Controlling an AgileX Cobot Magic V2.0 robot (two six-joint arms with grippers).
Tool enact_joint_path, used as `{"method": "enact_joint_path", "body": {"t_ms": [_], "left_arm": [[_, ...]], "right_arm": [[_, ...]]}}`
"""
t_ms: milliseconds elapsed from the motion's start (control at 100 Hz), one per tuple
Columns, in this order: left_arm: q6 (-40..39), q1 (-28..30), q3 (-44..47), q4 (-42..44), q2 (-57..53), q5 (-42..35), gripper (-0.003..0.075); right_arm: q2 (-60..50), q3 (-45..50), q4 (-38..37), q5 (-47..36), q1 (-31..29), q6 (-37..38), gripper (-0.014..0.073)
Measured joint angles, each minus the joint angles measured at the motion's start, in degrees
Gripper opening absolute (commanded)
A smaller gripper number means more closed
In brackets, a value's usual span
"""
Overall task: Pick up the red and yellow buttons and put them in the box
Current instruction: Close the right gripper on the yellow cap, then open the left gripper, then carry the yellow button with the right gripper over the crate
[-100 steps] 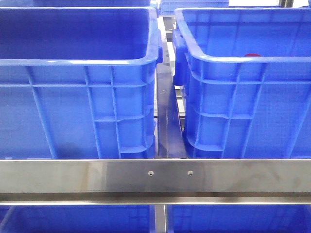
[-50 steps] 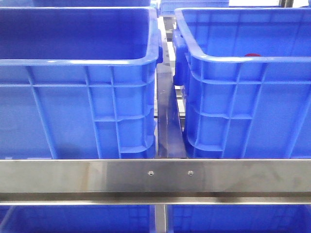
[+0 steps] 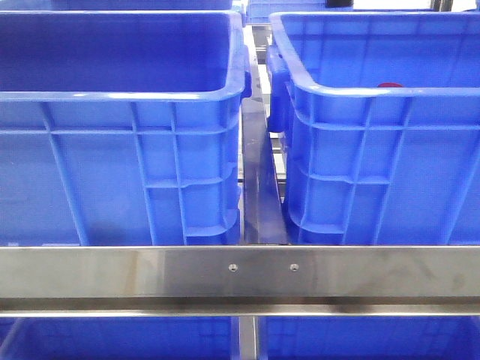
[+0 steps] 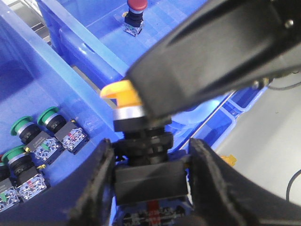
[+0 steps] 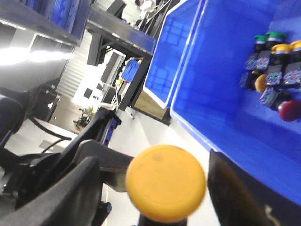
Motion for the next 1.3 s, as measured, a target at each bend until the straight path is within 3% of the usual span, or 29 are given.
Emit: {"method": "enact_joint_path", "body": {"t_ms": [70, 260, 350, 430, 600, 670, 1020, 1300], "left_arm": [[0.00, 0.00, 0.00, 0.00, 0.00, 0.00, -0.0019], [0.00, 0.00, 0.00, 0.00, -0.12, -0.12, -0.0018], [0.00, -0.08, 0.00, 0.00, -0.12, -0.12, -0.0004], [0.00, -0.08, 0.00, 0.00, -0.12, -0.12, 0.0066], [0.00, -0.08, 0.00, 0.00, -0.12, -0.12, 0.0343], [0.00, -0.08, 0.00, 0.00, -0.12, -0.12, 0.0412], [0.00, 0.16, 0.00, 0.34, -1.15, -0.02, 0.0424], [-1.13, 9.77, 0.70, 0.42, -3.23, 0.20, 0.0424]], "right_arm": [[0.10, -0.26, 0.00, -0.12, 0.39, 0.00, 0.0476], [0.22, -0.40, -0.34, -1.17, 0.49, 0.10, 0.0224], [0.32, -0.40, -0.34, -1.17, 0.49, 0.10, 0.0155], [0.32, -0.40, -0.34, -1.17, 0.49, 0.10, 0.0150], [0.32, -0.40, -0.34, -1.17, 0.49, 0.10, 0.0150], [0.32, -0.40, -0.34, -1.17, 0.49, -0.14, 0.0150], [0.32, -0.40, -0.34, -0.20, -5.28, -2.06, 0.0150], [0.32, -0.40, -0.34, 3.36, -12.14, -3.43, 0.0150]]}}
